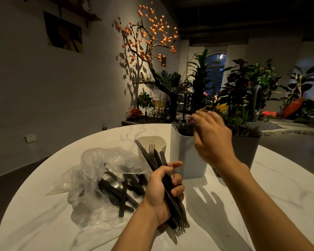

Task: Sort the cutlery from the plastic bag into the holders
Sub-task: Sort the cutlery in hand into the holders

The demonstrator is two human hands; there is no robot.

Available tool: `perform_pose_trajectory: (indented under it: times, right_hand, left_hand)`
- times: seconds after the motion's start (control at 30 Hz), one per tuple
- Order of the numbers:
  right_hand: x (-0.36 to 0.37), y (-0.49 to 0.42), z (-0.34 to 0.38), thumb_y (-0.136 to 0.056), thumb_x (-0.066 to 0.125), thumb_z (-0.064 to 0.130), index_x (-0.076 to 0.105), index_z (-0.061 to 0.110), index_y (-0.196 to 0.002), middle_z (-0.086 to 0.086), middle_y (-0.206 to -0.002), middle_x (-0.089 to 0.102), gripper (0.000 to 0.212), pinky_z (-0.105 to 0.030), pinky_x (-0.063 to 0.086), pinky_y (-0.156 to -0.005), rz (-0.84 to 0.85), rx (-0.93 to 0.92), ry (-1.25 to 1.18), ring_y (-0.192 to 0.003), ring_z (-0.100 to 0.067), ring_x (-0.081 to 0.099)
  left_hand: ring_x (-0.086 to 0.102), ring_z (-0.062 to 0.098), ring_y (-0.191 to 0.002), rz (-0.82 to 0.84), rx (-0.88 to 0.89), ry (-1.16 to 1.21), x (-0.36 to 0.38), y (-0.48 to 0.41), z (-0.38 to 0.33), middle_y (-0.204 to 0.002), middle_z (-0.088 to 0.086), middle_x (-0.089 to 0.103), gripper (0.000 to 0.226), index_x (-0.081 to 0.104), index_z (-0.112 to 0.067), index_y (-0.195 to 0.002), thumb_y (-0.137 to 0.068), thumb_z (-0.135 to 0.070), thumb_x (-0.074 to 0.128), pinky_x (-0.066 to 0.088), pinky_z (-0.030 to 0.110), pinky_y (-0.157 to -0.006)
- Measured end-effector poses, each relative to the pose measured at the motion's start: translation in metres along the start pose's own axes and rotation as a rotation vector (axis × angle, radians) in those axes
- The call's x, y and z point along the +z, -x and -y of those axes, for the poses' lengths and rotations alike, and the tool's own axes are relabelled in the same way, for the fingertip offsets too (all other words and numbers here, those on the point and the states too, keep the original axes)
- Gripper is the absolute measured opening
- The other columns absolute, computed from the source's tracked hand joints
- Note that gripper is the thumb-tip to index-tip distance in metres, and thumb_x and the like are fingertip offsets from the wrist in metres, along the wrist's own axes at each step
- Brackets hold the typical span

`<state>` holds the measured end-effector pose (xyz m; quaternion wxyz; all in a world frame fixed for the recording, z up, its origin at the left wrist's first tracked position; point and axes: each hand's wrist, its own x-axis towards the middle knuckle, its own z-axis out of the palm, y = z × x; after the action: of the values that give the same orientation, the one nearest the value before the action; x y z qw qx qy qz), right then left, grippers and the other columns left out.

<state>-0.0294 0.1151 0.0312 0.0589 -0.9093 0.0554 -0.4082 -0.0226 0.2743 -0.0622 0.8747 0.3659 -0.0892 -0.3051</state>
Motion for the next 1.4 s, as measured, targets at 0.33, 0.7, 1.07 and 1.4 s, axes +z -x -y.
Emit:
perform_pose_trajectory:
  times: [0.33,0.7,1.07,1.4]
  right_hand:
    - [-0.004,0.007,0.021,-0.101,0.051,0.031,0.028,0.034,-0.155,0.006,-0.164,0.022,0.059,-0.051,0.024,-0.115,0.146,-0.029,-0.037,-0.150,-0.028,0.010]
    - [-0.003,0.014,0.055,-0.093,0.070,0.027,0.068,0.014,-0.117,-0.005,-0.103,0.072,0.027,-0.035,0.062,-0.080,0.601,0.265,-0.670,-0.094,-0.018,0.070]
    - [-0.025,0.000,0.027,-0.103,0.053,0.016,0.061,0.010,-0.104,-0.010,-0.094,0.068,0.010,-0.014,0.047,-0.053,-0.002,0.373,-0.984,-0.075,-0.013,0.065]
    - [-0.048,-0.011,0.002,-0.105,0.047,0.014,0.053,0.011,-0.109,-0.008,-0.103,0.067,0.008,-0.021,0.057,-0.064,-0.172,0.362,-1.015,-0.079,-0.013,0.073]
  left_hand:
    - [0.031,0.012,-0.044,0.055,-0.011,-0.022,-0.003,0.000,0.000,-0.063,0.002,0.035,0.040,0.063,-0.003,-0.118,-0.084,-0.012,0.043,0.020,0.028,-0.054]
    - [0.032,0.012,-0.046,0.207,0.017,-0.200,0.002,0.010,0.001,-0.064,0.001,0.038,0.020,0.059,-0.016,-0.067,-0.084,-0.021,0.050,0.029,0.025,-0.051]
    - [0.034,0.011,-0.043,0.272,-0.104,-0.142,-0.001,0.005,0.001,-0.059,-0.001,0.039,0.019,0.058,-0.006,-0.099,-0.084,-0.017,0.054,0.030,0.022,-0.047]
    - [0.032,0.011,-0.043,0.183,-0.088,-0.089,-0.002,0.003,0.001,-0.061,0.002,0.036,0.042,0.065,-0.002,-0.122,-0.085,-0.015,0.050,0.027,0.022,-0.044]
